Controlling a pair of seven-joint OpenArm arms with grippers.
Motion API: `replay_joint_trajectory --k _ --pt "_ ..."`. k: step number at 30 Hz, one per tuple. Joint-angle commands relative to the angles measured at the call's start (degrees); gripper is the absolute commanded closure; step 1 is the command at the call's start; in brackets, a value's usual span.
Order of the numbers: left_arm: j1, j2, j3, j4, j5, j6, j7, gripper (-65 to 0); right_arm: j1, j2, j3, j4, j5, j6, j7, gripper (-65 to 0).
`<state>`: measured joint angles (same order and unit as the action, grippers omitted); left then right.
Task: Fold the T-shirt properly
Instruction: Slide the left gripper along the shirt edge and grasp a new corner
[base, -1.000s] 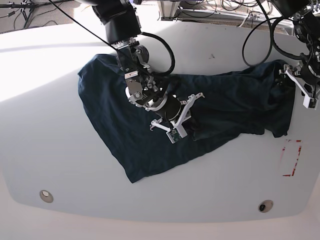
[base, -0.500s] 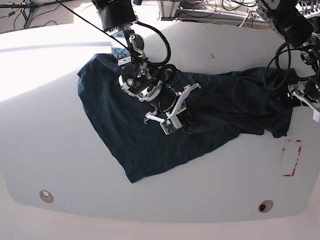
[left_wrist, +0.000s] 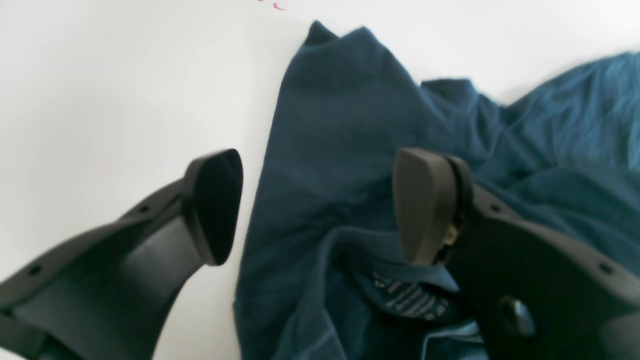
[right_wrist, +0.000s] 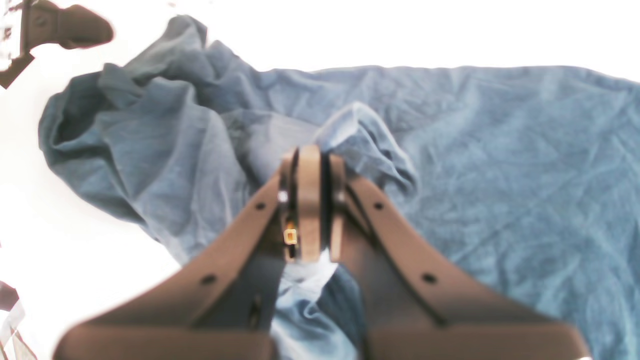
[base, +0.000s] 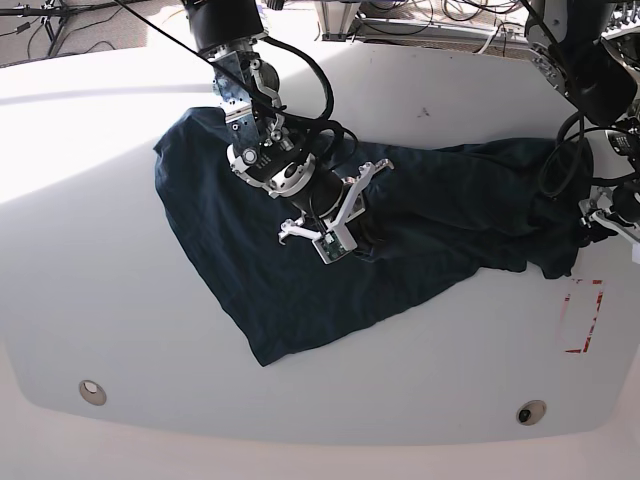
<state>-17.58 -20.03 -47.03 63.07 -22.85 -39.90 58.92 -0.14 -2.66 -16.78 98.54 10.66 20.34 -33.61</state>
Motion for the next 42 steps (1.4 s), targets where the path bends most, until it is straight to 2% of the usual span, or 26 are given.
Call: replay_joint_trajectory --k 1,3,8,13,25,35,42 --pt "-2.2 -2.0 -0.1 0.2 -4.9 -0.1 1.1 -44.0 0.9 -0.2 -0.1 1.5 0.7 0.1 1.6 0.0" --pt "-2.5 -3.6 -0.1 0.4 -5.9 -0.1 1.8 -44.0 0.9 -0.2 -0.1 1.5 0.7 0.1 1.6 0.0" --pt "-2.6 -3.8 0.1 -0.3 -5.9 -0.1 0.1 -44.0 0.9 -0.1 -0.1 1.5 0.7 0.1 1.6 0.0" --pt "-2.6 -3.8 2.8 -1.7 -5.8 -0.1 -4.1 -44.0 0.9 0.4 0.0 1.5 0.9 0.1 1.6 0.0" --pt "-5.7 -5.9 12.7 -19.3 -5.8 -0.1 -16.1 -44.0 0.9 0.6 0.1 1.2 0.9 0.1 1.6 0.0" --pt "-5.2 -10.0 13.0 -19.8 -5.8 -0.1 -18.2 -44.0 0.9 0.6 0.1 1.4 1.0 0.1 1.6 0.0" --pt "-3.6 -10.3 13.1 -19.9 -4.4 -0.1 -18.3 -44.0 0.9 0.6 0.2 1.5 1.2 0.1 1.6 0.0"
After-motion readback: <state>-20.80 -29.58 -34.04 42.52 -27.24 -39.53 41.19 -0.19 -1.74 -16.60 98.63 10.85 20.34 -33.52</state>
